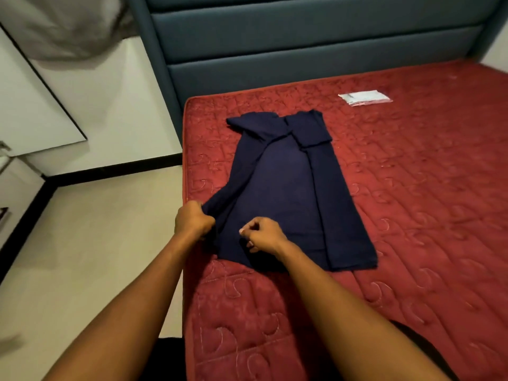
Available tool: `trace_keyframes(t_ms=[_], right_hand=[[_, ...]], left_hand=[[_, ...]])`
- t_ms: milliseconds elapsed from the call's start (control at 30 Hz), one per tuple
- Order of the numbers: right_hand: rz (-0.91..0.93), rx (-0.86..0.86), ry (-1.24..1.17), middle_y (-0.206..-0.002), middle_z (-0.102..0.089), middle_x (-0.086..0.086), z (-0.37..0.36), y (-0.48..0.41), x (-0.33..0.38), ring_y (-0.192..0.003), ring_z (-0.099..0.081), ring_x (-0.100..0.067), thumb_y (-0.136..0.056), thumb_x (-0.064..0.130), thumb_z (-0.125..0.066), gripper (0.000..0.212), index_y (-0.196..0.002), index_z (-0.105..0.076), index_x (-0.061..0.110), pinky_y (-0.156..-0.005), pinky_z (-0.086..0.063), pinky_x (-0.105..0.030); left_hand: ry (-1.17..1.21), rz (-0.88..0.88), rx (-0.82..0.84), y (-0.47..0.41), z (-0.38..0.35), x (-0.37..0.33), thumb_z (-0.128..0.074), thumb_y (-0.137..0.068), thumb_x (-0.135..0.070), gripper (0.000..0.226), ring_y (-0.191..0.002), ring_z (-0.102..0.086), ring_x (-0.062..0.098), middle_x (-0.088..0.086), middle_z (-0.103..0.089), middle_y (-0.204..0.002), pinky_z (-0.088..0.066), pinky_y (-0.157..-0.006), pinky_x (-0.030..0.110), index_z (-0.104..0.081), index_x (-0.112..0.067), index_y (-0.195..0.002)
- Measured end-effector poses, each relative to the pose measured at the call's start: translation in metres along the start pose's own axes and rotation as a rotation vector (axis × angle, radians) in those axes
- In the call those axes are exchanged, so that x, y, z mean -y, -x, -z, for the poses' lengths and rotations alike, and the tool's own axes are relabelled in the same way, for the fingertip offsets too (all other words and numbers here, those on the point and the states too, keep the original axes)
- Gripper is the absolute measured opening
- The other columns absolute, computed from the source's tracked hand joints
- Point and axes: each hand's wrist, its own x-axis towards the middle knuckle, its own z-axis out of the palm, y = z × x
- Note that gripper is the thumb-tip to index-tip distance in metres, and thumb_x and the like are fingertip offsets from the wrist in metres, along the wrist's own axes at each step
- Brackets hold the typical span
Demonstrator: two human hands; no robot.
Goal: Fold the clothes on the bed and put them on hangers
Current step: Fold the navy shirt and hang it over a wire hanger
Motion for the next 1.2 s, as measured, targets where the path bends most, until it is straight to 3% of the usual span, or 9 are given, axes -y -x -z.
trace_keyframes(t_ms=[133,267,367,500,633,733,800,933,1200], right_hand=[[-0.059,0.103,-0.197,-0.102,-0.072,-0.010,-0.002,0.022,0.011,-0.076,-0.073,-0.023,-0.102,0.054,-0.053,0.048,-0.113,-0.063,0.008,-0.066,-0.060,-0.036],[-0.173,-0.110,-0.484,-0.109,-0.062,-0.007,0.009,0.024,0.016,-0.087,-0.069,-0.031,-0.100,0.070,-0.037,0.058,-0.120,-0.048,0.017,-0.067,-0.063,-0.051],[-0.202,-0.151,-0.502,-0.115,-0.061,-0.011,0.013,0.034,0.008,-0.091,-0.070,-0.036,-0.102,0.051,-0.054,0.045,-0.116,-0.053,0.009,-0.072,-0.063,-0.055],[-0.189,-0.099,-0.393,-0.112,-0.064,-0.021,0.004,0.039,-0.006,-0.079,-0.077,-0.038,-0.101,0.009,-0.055,0.009,-0.095,-0.050,0.005,-0.072,-0.064,-0.053],[-0.198,-0.327,-0.384,-0.101,-0.068,-0.015,0.003,0.034,-0.008,-0.072,-0.075,-0.037,-0.091,0.027,-0.061,0.029,-0.095,-0.063,-0.001,-0.057,-0.064,-0.045],[-0.155,-0.419,-0.150,-0.081,-0.072,-0.014,0.006,0.030,-0.011,-0.057,-0.073,-0.029,-0.083,0.033,-0.076,0.039,-0.078,-0.065,-0.004,-0.051,-0.062,-0.046],[-0.142,-0.380,-0.118,-0.078,-0.072,-0.019,0.004,0.029,-0.010,-0.052,-0.072,-0.029,-0.087,0.018,-0.073,0.027,-0.076,-0.061,-0.003,-0.053,-0.062,-0.050],[-0.237,-0.187,-0.361,-0.091,-0.074,-0.027,0.013,0.033,-0.006,-0.064,-0.076,-0.034,-0.097,0.009,-0.056,0.020,-0.105,-0.058,-0.009,-0.052,-0.062,-0.038],[-0.323,0.221,0.253,-0.086,-0.078,-0.016,0.032,0.023,0.000,-0.056,-0.070,-0.018,-0.102,0.019,-0.060,0.022,-0.107,-0.063,-0.003,-0.044,-0.045,-0.019]], left_hand=[[0.084,-0.307,-0.242,0.047,-0.001,-0.007,-0.066,-0.073,-0.006,0.024,-0.080,-0.068,0.040,0.018,-0.072,-0.085,-0.047,-0.062,0.037,-0.069,-0.012,-0.096],[-0.133,-0.535,0.191,0.087,-0.019,-0.028,-0.065,-0.075,-0.020,0.015,-0.080,-0.071,0.024,0.000,-0.075,-0.082,-0.053,-0.066,0.031,-0.074,-0.023,-0.087],[-0.196,-0.417,0.284,0.093,-0.026,-0.021,-0.055,-0.070,-0.029,0.017,-0.077,-0.070,0.028,0.004,-0.072,-0.076,-0.052,-0.061,0.032,-0.068,-0.018,-0.070],[0.095,-0.012,-0.048,0.076,-0.025,0.000,-0.056,-0.078,-0.038,0.035,-0.076,-0.067,0.037,0.015,-0.070,-0.078,-0.048,-0.062,0.033,-0.069,-0.006,-0.078],[0.174,0.118,0.072,0.050,-0.039,0.009,-0.060,-0.080,-0.068,0.063,-0.061,-0.071,0.031,0.015,-0.074,-0.082,-0.058,-0.059,0.032,-0.071,-0.006,-0.085],[0.150,0.117,0.091,0.044,-0.049,0.009,-0.071,-0.078,-0.060,0.053,-0.071,-0.071,0.031,0.013,-0.074,-0.085,-0.054,-0.062,0.032,-0.071,-0.007,-0.087],[0.195,0.148,0.103,0.041,-0.044,0.009,-0.077,-0.081,-0.039,0.035,-0.076,-0.072,0.032,0.014,-0.074,-0.086,-0.054,-0.065,0.034,-0.072,-0.005,-0.087],[0.363,0.269,0.189,0.038,-0.025,0.017,-0.078,-0.085,-0.019,0.024,-0.041,-0.053,0.021,0.012,-0.062,-0.057,-0.043,-0.040,0.023,-0.067,-0.001,-0.074],[0.165,0.282,0.504,0.034,-0.012,0.013,-0.069,-0.096,-0.015,0.021,-0.051,-0.056,0.016,0.007,-0.064,-0.067,-0.042,-0.041,0.020,-0.065,-0.005,-0.077]])
